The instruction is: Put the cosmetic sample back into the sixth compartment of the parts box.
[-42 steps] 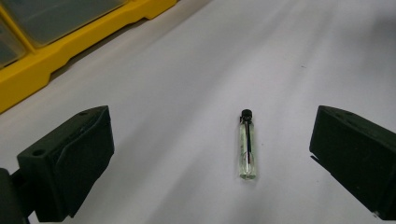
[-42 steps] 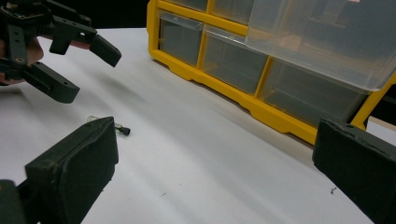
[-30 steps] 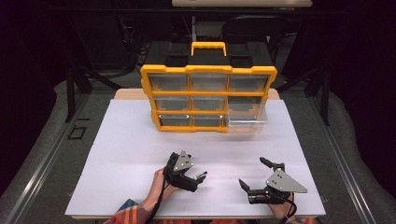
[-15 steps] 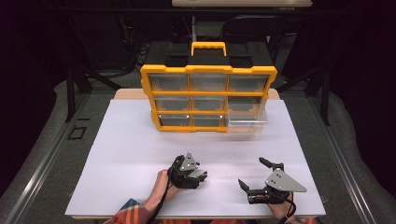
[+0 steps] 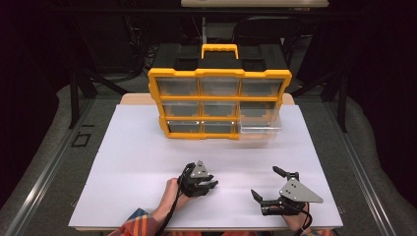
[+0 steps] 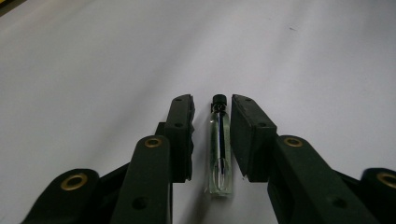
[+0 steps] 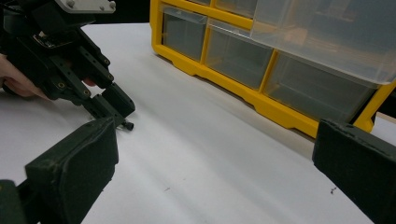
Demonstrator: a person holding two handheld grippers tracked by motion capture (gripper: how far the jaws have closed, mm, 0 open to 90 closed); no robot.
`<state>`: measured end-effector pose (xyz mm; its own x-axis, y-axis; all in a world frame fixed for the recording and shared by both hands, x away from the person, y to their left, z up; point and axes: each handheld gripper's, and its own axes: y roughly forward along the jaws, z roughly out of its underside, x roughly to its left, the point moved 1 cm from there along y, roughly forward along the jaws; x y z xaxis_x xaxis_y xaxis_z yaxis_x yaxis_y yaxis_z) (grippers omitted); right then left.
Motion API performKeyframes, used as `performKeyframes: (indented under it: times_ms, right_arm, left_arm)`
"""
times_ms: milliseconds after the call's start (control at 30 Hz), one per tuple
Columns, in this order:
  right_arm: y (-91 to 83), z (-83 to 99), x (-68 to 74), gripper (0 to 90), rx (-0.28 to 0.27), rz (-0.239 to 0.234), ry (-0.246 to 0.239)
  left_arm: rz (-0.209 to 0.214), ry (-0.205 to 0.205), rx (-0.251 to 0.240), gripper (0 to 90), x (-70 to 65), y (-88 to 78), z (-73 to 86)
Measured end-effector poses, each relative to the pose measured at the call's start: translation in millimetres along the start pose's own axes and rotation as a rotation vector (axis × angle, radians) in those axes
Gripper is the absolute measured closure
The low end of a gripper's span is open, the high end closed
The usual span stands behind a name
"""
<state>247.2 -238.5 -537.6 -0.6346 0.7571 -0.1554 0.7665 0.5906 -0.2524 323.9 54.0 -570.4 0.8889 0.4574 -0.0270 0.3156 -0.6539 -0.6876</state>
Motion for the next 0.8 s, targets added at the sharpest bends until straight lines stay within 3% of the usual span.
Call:
performKeyframes:
  times_ms: [233, 800]
  right_arm:
    - [0.1, 0.8, -1.1, 0.0, 0.007, -0.003, -0.001]
    - [0.1, 0.7, -1.4, 0.0, 0.01, -0.002, -0.003]
  left_arm:
    - [0.002, 0.002, -0.011, 79.8, -1.6, 0.3, 1.4]
    - [-0.004, -0.014, -0.044, 80.6, 1.3, -3.9, 2.5]
